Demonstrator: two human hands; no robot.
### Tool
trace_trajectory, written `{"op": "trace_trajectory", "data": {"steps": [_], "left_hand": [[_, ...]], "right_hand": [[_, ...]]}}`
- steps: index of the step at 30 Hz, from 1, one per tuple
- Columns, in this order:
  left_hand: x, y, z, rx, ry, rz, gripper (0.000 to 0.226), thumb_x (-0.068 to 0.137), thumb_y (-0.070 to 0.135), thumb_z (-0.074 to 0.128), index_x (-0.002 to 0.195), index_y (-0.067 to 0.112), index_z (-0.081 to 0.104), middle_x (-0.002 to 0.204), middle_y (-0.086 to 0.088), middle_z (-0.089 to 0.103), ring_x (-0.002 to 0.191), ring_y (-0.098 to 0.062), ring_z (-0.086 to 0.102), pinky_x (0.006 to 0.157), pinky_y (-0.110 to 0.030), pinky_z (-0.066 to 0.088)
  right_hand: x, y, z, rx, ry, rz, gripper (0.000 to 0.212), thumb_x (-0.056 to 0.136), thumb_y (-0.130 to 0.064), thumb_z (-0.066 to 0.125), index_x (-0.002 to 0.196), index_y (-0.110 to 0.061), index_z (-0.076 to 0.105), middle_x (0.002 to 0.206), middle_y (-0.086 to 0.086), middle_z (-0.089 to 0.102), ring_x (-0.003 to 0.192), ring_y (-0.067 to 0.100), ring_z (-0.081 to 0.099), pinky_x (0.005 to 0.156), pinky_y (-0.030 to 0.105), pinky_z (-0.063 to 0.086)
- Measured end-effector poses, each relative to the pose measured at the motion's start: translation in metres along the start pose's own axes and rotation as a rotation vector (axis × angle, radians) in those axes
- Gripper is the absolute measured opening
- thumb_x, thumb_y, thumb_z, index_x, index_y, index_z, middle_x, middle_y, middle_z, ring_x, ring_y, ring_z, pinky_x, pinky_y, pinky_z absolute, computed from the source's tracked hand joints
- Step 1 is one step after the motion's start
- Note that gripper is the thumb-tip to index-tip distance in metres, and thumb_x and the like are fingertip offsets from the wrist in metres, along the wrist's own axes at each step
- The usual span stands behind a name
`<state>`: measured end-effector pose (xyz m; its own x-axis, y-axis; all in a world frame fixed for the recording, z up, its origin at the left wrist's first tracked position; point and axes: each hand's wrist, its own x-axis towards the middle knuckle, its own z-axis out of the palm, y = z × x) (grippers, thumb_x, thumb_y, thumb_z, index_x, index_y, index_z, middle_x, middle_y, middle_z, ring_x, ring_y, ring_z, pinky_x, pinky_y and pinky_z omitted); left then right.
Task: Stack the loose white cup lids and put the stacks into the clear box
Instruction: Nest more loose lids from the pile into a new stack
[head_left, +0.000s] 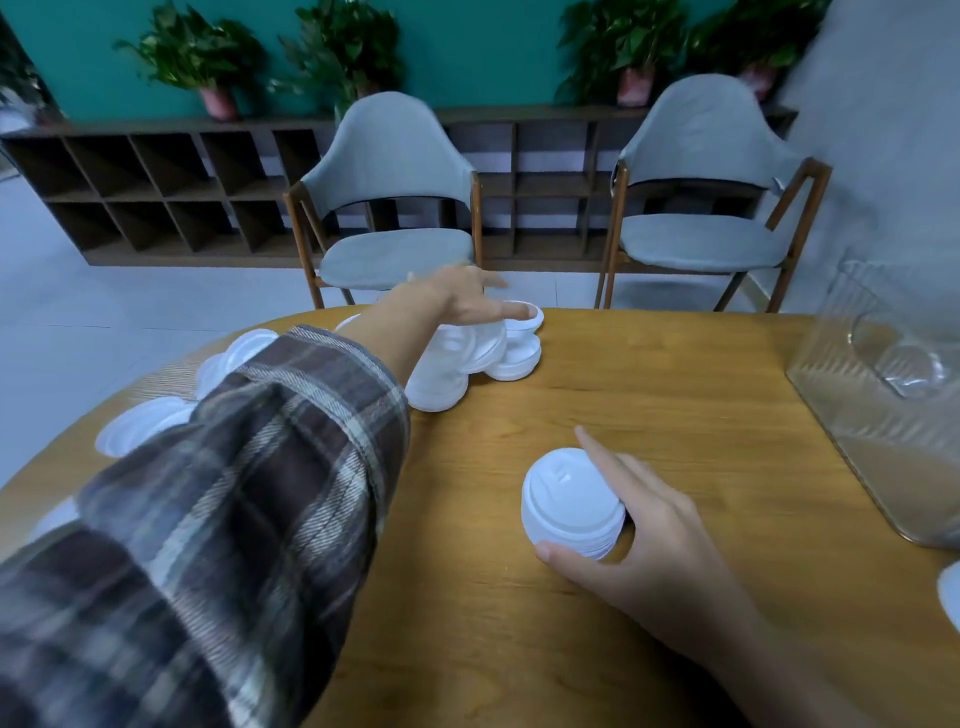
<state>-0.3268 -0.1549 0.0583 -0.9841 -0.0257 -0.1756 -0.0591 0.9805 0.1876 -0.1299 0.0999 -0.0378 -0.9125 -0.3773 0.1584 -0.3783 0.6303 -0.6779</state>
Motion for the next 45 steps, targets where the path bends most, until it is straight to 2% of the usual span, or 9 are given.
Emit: {"op": "trace_trajectory", "data": {"steps": [3, 10, 13, 18, 27, 30, 35, 40, 45], "left_hand": [[0.007, 0.006, 0.003, 0.029, -0.114, 0.022, 0.084, 0.087, 0.087, 0.047, 0.155, 0.038, 0.048, 0.168, 0.001, 0.035, 0.154, -0.029, 0.033, 0.125, -0.053, 0.026], [-0.003, 0.006, 0.007, 0.048, -0.178, -0.003, 0.089, 0.086, 0.087, 0.042, 0.154, 0.029, 0.051, 0.165, 0.002, 0.041, 0.15, -0.029, 0.039, 0.12, -0.05, 0.03], [-0.02, 0.01, 0.006, 0.035, -0.177, 0.01, 0.079, 0.091, 0.08, 0.045, 0.149, 0.029, 0.057, 0.161, 0.002, 0.045, 0.145, -0.028, 0.044, 0.114, -0.046, 0.033], [-0.053, 0.016, 0.011, 0.072, -0.193, 0.06, 0.066, 0.094, 0.075, 0.046, 0.141, 0.032, 0.063, 0.157, 0.003, 0.049, 0.143, -0.026, 0.045, 0.103, -0.042, 0.034], [-0.107, 0.017, 0.021, 0.148, -0.179, 0.127, 0.058, 0.087, 0.075, 0.048, 0.116, 0.032, 0.075, 0.133, 0.004, 0.066, 0.119, -0.025, 0.058, 0.102, -0.043, 0.048], [-0.122, 0.014, 0.024, 0.118, -0.109, 0.149, 0.058, 0.093, 0.066, 0.053, 0.11, 0.017, 0.079, 0.118, -0.003, 0.074, 0.11, -0.027, 0.065, 0.095, -0.044, 0.055], [-0.139, 0.012, 0.028, 0.01, 0.131, 0.292, 0.021, 0.099, 0.027, 0.068, 0.102, 0.014, 0.084, 0.107, 0.001, 0.08, 0.103, -0.018, 0.069, 0.088, -0.035, 0.056], [-0.152, 0.02, 0.033, -0.096, 0.409, 0.382, 0.003, 0.089, 0.012, 0.079, 0.091, 0.011, 0.081, 0.093, -0.004, 0.077, 0.086, -0.018, 0.07, 0.081, -0.039, 0.061], [-0.17, 0.036, 0.039, -0.252, 0.599, 0.442, 0.014, 0.085, -0.001, 0.076, 0.084, 0.011, 0.069, 0.086, 0.0, 0.07, 0.073, -0.012, 0.065, 0.072, -0.039, 0.059]], "right_hand": [[0.0, 0.005, 0.002, -0.014, 0.023, -0.033, 0.102, 0.074, -0.058, 0.086, 0.159, -0.038, 0.032, 0.129, -0.039, 0.044, 0.129, -0.016, 0.036, 0.101, -0.003, 0.021], [0.001, 0.007, 0.002, 0.015, 0.025, -0.028, 0.103, 0.074, -0.058, 0.086, 0.159, -0.042, 0.03, 0.129, -0.042, 0.041, 0.127, -0.023, 0.03, 0.099, -0.005, 0.02], [0.002, 0.007, 0.001, 0.034, 0.012, -0.016, 0.103, 0.075, -0.056, 0.086, 0.159, -0.045, 0.028, 0.128, -0.043, 0.04, 0.123, -0.029, 0.026, 0.097, -0.007, 0.017], [-0.001, 0.009, -0.001, 0.022, 0.06, -0.022, 0.104, 0.073, -0.056, 0.088, 0.16, -0.038, 0.034, 0.129, -0.028, 0.05, 0.128, -0.007, 0.04, 0.099, -0.002, 0.022], [-0.008, 0.017, -0.012, -0.017, 0.154, -0.003, 0.102, 0.072, -0.051, 0.09, 0.159, -0.028, 0.042, 0.125, -0.014, 0.055, 0.125, 0.009, 0.048, 0.094, 0.011, 0.027], [-0.011, 0.017, -0.016, -0.013, 0.13, -0.002, 0.101, 0.073, -0.051, 0.09, 0.159, -0.028, 0.041, 0.133, -0.01, 0.058, 0.132, 0.013, 0.048, 0.099, 0.016, 0.029], [-0.015, 0.017, -0.017, 0.003, 0.109, -0.001, 0.103, 0.072, -0.054, 0.089, 0.159, -0.029, 0.04, 0.14, -0.007, 0.057, 0.136, 0.014, 0.047, 0.106, 0.024, 0.033], [-0.017, 0.02, -0.018, 0.022, 0.102, 0.008, 0.105, 0.071, -0.056, 0.089, 0.16, -0.03, 0.039, 0.144, -0.007, 0.055, 0.138, 0.017, 0.046, 0.114, 0.032, 0.035], [-0.018, 0.019, -0.018, 0.051, 0.101, -0.025, 0.105, 0.072, -0.054, 0.089, 0.16, -0.025, 0.04, 0.14, -0.018, 0.049, 0.133, 0.007, 0.046, 0.11, 0.026, 0.033]]}}
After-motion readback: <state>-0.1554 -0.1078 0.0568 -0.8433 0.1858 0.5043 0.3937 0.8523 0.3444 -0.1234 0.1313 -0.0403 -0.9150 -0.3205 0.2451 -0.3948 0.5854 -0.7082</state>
